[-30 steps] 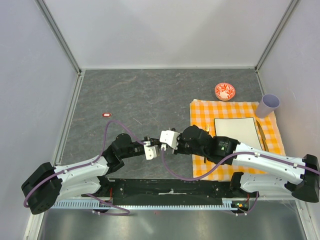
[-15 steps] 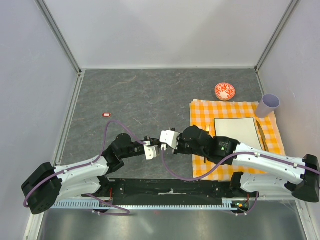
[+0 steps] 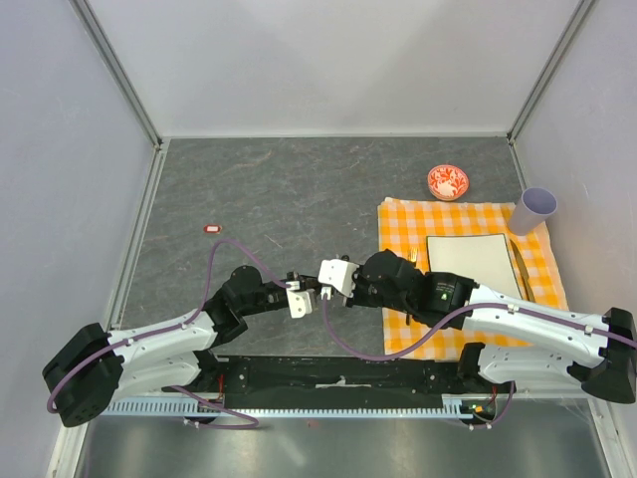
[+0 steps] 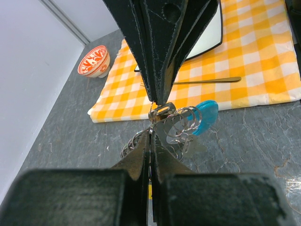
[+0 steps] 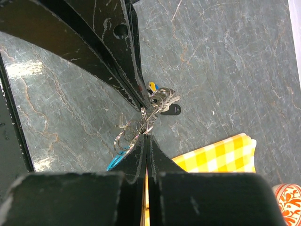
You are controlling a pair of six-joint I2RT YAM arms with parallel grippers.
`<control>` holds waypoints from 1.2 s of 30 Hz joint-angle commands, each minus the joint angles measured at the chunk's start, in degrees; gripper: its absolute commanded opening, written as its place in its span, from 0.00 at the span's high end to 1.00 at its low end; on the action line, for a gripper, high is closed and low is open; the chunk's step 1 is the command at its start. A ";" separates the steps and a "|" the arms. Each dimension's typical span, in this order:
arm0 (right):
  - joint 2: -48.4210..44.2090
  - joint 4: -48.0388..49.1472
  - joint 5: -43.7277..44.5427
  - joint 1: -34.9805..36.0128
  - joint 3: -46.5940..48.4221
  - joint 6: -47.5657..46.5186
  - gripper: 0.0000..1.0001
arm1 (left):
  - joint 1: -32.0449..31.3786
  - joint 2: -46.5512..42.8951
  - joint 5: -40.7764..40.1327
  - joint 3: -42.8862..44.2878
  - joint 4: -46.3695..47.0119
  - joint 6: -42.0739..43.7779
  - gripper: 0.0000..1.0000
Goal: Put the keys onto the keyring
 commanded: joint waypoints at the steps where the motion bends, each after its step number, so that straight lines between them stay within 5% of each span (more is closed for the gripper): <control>1: -0.34 1.75 -0.25 0.32 -0.37 -0.47 1.00 | -0.37 -0.08 -0.52 2.61 3.00 -1.38 0.98; 36: -0.61 2.71 1.07 0.49 -0.55 -0.21 1.00 | -0.28 -0.43 -0.08 2.52 2.83 -1.73 0.98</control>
